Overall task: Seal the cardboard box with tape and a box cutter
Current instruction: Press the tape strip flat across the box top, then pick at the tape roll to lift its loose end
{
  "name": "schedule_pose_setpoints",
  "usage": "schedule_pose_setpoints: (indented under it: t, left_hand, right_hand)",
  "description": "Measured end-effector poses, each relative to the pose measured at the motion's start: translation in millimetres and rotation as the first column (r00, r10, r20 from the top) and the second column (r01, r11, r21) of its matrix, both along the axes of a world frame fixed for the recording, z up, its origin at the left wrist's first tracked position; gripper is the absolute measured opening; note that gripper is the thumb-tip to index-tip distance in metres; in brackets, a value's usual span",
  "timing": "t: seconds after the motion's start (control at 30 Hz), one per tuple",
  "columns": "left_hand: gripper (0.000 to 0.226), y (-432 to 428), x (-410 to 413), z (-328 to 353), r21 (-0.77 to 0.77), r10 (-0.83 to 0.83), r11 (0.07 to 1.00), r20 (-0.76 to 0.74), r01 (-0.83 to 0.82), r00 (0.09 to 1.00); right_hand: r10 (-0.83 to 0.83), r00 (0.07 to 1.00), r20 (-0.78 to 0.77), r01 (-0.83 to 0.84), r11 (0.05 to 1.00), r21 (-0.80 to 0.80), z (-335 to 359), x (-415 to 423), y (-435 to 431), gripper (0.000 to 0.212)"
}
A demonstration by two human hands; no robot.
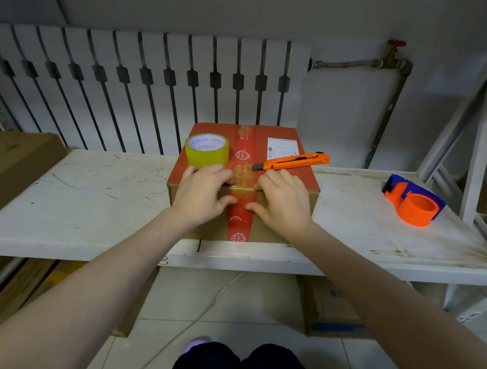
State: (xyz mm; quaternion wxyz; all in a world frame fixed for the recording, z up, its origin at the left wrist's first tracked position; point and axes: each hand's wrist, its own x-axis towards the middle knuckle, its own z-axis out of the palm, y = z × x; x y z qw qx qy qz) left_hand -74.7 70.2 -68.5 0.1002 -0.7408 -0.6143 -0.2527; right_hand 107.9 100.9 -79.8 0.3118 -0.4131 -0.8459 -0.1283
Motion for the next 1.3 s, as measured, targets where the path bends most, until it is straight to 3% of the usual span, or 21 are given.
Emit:
schedule_pose_setpoints:
  t: [0.07,0.2,0.3,0.33,0.43,0.47,0.53,0.6,0.67,0.73,0.8,0.87,0.93,1.03,1.17,1.3]
  left_hand:
    - [0.028,-0.9,5.9,-2.7,0.02,0.027,0.999,-0.027,-0.027,0.999]
    - [0.018,1.8,5.0,2.6,0.007,-0.006,1.0,-0.059,0.007,0.998]
    - [0.013,2.2,-8.7,10.2,-0.026,-0.11,0.993,0.165,0.116,0.98]
    - [0.018,2.8,-11.7,14.6,-0.011,-0.122,0.992,0.21,0.127,0.97]
    - [0.024,13.5,-12.0,34.6,0.16,-0.018,0.987,0.171,-0.01,0.985]
    - [0.029,19.8,-11.6,41.5,0.133,0.076,0.986,0.153,-0.097,0.985]
    - [0.042,33.9,-12.0,50.5,-0.092,0.244,0.967,0.067,-0.237,0.968]
    - [0.045,44.6,-12.6,51.3,-0.3,0.301,0.91,0.007,-0.285,0.954]
    - [0.043,50.0,-12.2,48.9,-0.333,0.303,0.903,0.047,-0.272,0.952]
    - [0.039,47.9,-8.7,47.2,-0.252,0.27,0.94,0.134,-0.23,0.954]
    - [0.033,42.1,-4.0,48.0,-0.181,0.183,0.975,0.299,-0.132,0.937]
    - [0.019,31.1,3.1,52.9,-0.123,0.033,0.992,0.502,0.033,0.864]
    - [0.01,17.3,12.2,58.6,-0.071,-0.1,0.979,0.645,0.19,0.758]
    - [0.019,-0.9,25.2,60.5,-0.014,-0.217,0.947,0.71,0.321,0.67]
    - [0.029,-24.3,42.6,62.1,0.053,-0.341,0.898,0.714,0.438,0.612]
    - [0.029,-39.5,49.1,64.6,0.079,-0.362,0.891,0.717,0.447,0.595]
  right_hand:
    - [-0.008,1.0,-0.013,0.008,1.0,0.007,-0.3,-5.8,-2.5,0.035]
    - [0.077,0.996,-0.052,-0.078,0.997,-0.002,6.1,-3.0,1.8,0.019]
    - [0.15,0.988,-0.042,-0.153,0.985,-0.075,10.7,6.9,5.9,0.003]
    - [0.157,0.986,-0.05,-0.161,0.981,-0.111,12.2,8.9,6.3,0.007]
    - [0.149,0.983,-0.106,-0.165,0.973,-0.162,15.5,11.9,7.2,0.016]
    - [0.136,0.984,-0.113,-0.151,0.978,-0.142,15.6,11.7,6.6,0.019]
    - [0.115,0.987,-0.115,-0.129,0.984,-0.121,14.8,9.0,3.8,0.024]
    - [0.085,0.992,-0.092,-0.1,0.981,-0.167,18.2,5.4,1.7,0.028]
    - [0.058,0.996,-0.068,-0.072,0.972,-0.225,20.4,4.7,2.8,0.03]
    - [0.049,0.988,-0.148,-0.094,0.945,-0.313,21.6,5.9,4.3,0.033]
    - [0.011,0.909,-0.417,-0.217,0.865,-0.452,27.0,8.0,2.9,0.034]
    - [-0.05,0.777,-0.627,-0.302,0.845,-0.442,37.2,10.5,0.8,0.032]
    - [-0.071,0.701,-0.71,-0.28,0.888,-0.366,51.7,13.7,-2.0,0.03]
    - [-0.019,0.685,-0.729,-0.302,0.903,-0.307,70.4,15.8,-10.6,0.036]
    - [0.136,0.808,-0.573,-0.289,0.94,-0.183,83.0,14.9,-34.1,0.037]
    - [0.091,0.854,-0.512,-0.145,0.987,-0.067,86.6,17.1,-55.8,0.029]
